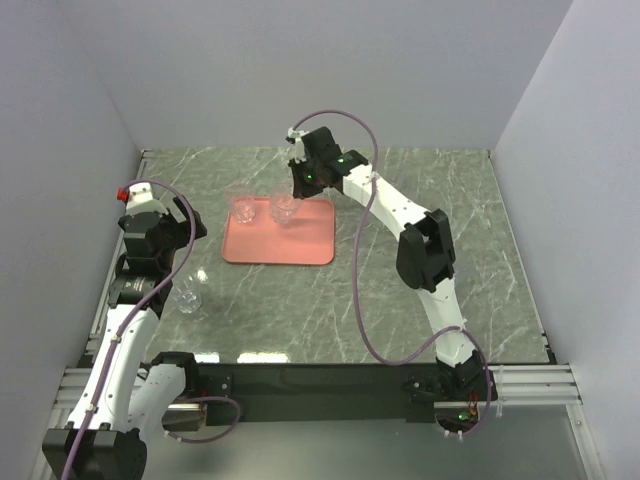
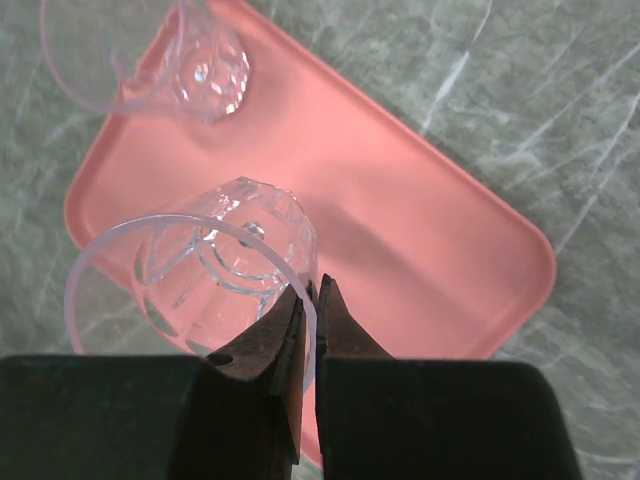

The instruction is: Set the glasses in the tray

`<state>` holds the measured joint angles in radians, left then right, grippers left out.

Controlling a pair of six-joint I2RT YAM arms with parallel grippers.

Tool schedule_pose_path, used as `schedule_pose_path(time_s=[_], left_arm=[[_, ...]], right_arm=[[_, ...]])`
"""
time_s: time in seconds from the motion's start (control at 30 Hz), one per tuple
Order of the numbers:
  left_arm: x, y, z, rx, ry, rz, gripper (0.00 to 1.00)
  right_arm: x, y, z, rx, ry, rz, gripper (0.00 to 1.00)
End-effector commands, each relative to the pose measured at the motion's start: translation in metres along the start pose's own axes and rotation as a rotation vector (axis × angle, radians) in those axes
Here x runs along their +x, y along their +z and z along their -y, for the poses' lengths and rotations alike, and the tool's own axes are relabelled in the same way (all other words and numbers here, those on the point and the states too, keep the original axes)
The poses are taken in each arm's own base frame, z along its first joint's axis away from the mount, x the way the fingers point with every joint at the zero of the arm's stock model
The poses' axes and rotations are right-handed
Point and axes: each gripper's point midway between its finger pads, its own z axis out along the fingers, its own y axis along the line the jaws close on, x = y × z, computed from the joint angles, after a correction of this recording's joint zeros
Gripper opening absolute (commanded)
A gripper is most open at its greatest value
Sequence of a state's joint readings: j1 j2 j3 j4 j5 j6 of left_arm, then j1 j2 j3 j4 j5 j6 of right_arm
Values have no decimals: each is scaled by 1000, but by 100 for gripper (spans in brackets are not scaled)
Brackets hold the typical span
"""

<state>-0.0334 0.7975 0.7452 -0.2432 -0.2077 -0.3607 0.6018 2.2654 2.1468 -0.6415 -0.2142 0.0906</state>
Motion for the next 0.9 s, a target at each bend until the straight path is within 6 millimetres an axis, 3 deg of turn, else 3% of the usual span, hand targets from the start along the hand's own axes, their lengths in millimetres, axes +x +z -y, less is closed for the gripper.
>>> schedule_pose_path(time_s=[0.0, 0.03, 0.2, 0.33, 0.73, 0.87], left_arm=[[-13, 1, 6, 24, -4, 47, 98], [-13, 1, 6, 24, -4, 47, 98], [-12, 2, 5, 20, -3, 45, 98], [-12, 2, 6, 22, -3, 43, 98], [-13, 2, 8, 31, -5, 44, 98], [-12, 2, 8, 31, -5, 44, 98]], right_arm=[[-71, -7, -18, 36, 72, 232, 0], [-68, 5, -14, 49, 92, 227, 0], [-74, 23, -9, 97, 147, 273, 0], [-64, 38, -8, 112, 155, 252, 0], [-51, 55, -6, 139, 156, 232, 1], [-47, 61, -8, 142, 151, 225, 6]])
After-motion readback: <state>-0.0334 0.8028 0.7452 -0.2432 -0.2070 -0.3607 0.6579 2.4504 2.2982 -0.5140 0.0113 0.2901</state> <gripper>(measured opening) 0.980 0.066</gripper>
